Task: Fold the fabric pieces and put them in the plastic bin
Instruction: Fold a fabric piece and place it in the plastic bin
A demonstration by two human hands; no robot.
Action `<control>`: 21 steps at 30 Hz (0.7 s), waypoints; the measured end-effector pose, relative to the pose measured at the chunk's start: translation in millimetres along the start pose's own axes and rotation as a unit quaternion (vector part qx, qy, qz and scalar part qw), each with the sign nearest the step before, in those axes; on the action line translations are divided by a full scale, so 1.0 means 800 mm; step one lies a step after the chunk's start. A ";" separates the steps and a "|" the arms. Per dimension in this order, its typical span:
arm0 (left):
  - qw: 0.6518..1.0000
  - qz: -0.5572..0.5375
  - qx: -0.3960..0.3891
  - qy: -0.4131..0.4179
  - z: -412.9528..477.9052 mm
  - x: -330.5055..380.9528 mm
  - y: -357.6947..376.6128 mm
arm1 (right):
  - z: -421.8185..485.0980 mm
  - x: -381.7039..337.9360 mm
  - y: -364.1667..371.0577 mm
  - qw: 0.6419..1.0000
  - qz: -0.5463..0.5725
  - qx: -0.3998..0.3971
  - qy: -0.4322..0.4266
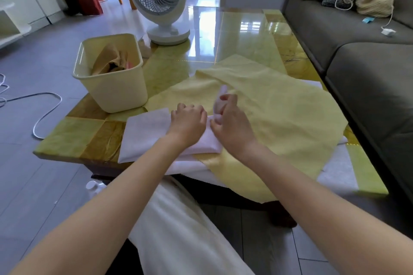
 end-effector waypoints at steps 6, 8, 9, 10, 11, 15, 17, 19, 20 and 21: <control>0.982 -0.176 -0.033 -0.058 -0.006 -0.038 -0.021 | -0.011 -0.015 0.059 0.995 0.020 -0.084 -0.046; 0.982 -0.171 -0.028 -0.068 -0.002 -0.053 -0.019 | -0.014 -0.013 0.069 0.994 -0.006 -0.099 -0.047; 0.983 -0.162 -0.028 -0.080 0.000 -0.062 -0.017 | -0.015 -0.011 0.069 0.994 -0.031 -0.098 -0.048; 0.983 -0.156 -0.030 -0.090 0.000 -0.068 -0.015 | -0.017 -0.008 0.067 0.993 -0.061 -0.092 -0.046; 0.983 -0.149 -0.032 -0.098 0.000 -0.074 -0.014 | -0.018 -0.005 0.065 0.991 -0.093 -0.087 -0.042; 0.982 -0.122 -0.041 -0.136 -0.002 -0.093 -0.002 | -0.022 0.016 0.060 0.979 -0.189 -0.078 -0.023; 0.981 -0.108 -0.053 -0.150 -0.004 -0.100 0.006 | -0.025 0.027 0.064 0.975 -0.203 -0.084 -0.027; 0.981 -0.097 -0.068 -0.156 -0.007 -0.105 0.015 | -0.030 0.031 0.068 0.974 -0.201 -0.101 -0.041; 0.980 -0.091 -0.077 -0.158 -0.008 -0.107 0.019 | -0.032 0.031 0.070 0.972 -0.204 -0.109 -0.053; 0.980 -0.084 -0.086 -0.159 -0.010 -0.109 0.023 | -0.034 0.032 0.072 0.969 -0.206 -0.115 -0.067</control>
Point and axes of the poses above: each hand's wrist, its own z-axis towards the middle knuckle, its own y-axis out of the palm, x = y × z, the point moved 8 cm from there along z, towards the middle knuckle, and after that the axes turned 6 degrees about -x, right-handed, at the moved point
